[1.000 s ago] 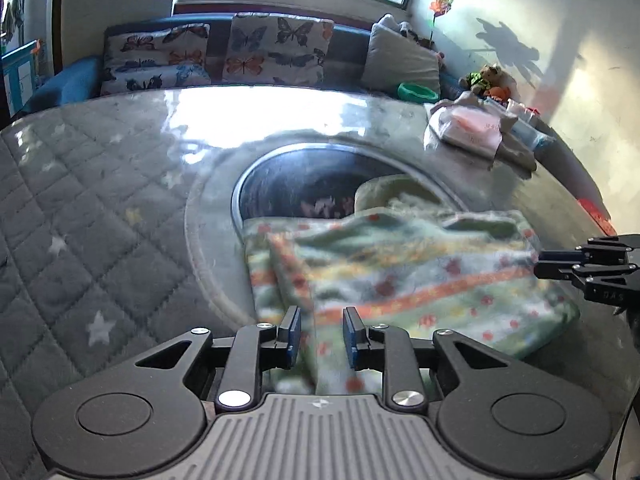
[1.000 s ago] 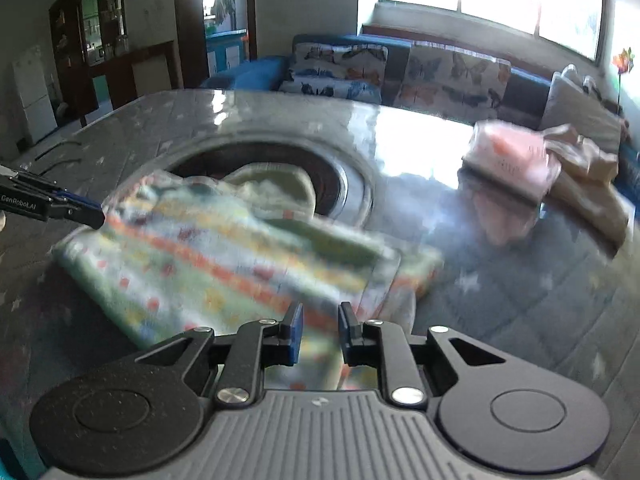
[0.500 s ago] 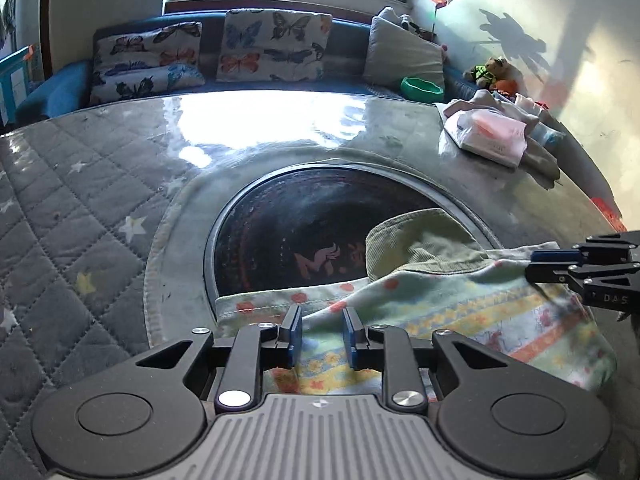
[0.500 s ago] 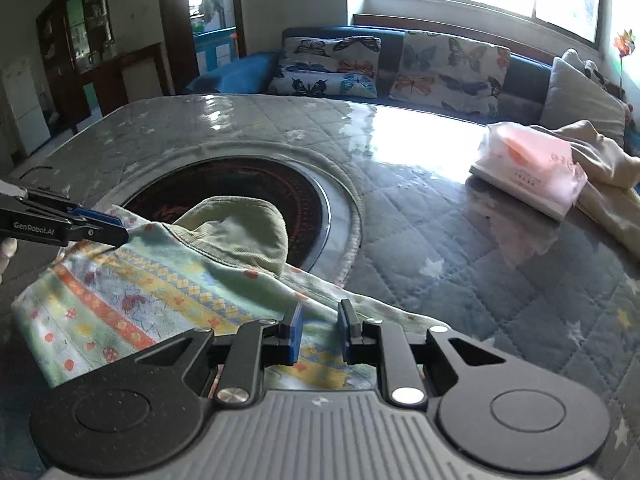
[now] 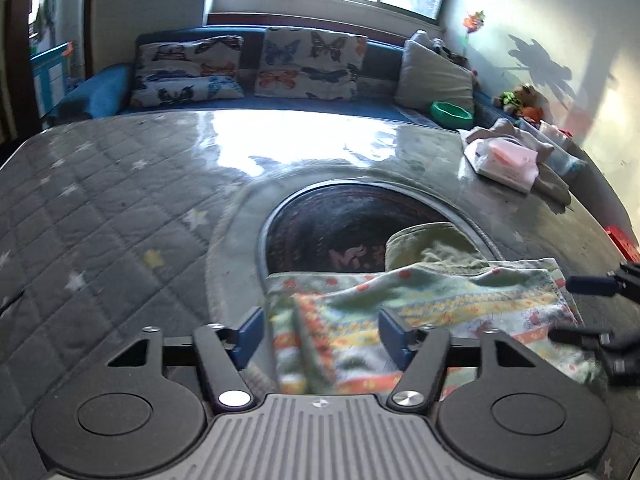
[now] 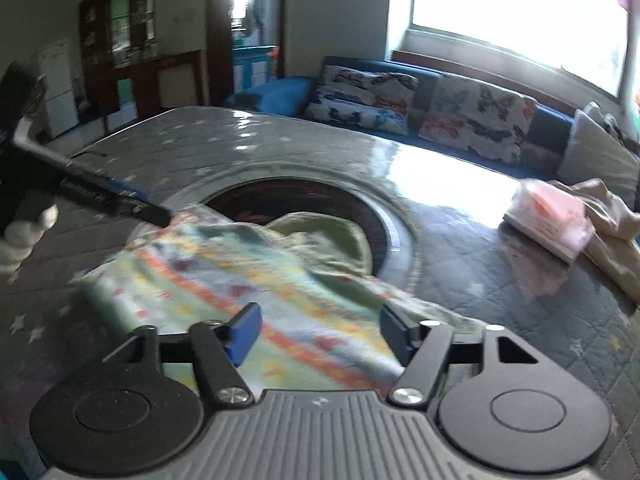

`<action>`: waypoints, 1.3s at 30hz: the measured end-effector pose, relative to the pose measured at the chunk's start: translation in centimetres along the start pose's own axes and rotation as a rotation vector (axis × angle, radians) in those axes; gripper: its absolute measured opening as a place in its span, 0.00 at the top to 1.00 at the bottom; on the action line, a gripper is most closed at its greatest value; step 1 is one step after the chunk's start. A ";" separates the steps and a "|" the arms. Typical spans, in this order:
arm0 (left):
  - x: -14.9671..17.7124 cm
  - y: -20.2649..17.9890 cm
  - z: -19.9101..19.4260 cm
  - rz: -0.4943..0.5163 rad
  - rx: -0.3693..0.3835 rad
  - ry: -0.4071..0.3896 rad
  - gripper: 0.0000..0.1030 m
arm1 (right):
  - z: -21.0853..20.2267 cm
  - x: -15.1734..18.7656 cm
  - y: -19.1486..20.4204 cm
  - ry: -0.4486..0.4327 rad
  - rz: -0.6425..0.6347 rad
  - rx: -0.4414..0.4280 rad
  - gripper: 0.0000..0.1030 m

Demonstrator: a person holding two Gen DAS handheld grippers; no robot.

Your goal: Fold clothes

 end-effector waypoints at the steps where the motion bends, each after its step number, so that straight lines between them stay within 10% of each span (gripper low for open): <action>1: 0.3 0.2 -0.3 -0.009 -0.006 0.002 0.29 | -0.1 0.3 0.9 -0.001 -0.022 -0.007 0.27; 22: 4.7 4.3 -3.2 -0.200 -0.059 0.040 0.07 | 2.3 3.5 17.7 -0.018 -0.489 -0.132 0.26; 39: 4.6 5.6 -4.0 -0.290 -0.031 0.021 0.02 | 4.6 4.4 19.8 0.022 -0.528 -0.121 0.70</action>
Point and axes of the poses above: each gripper's, at about its wrist camera, not at the fingertips, and z roughly the way its jaws point, y to its left, x to its underside, the point moved 8 cm from there along z, roughly the way its jaws point, and after that the axes turned 12 degrees about z, right-handed, at the moved point
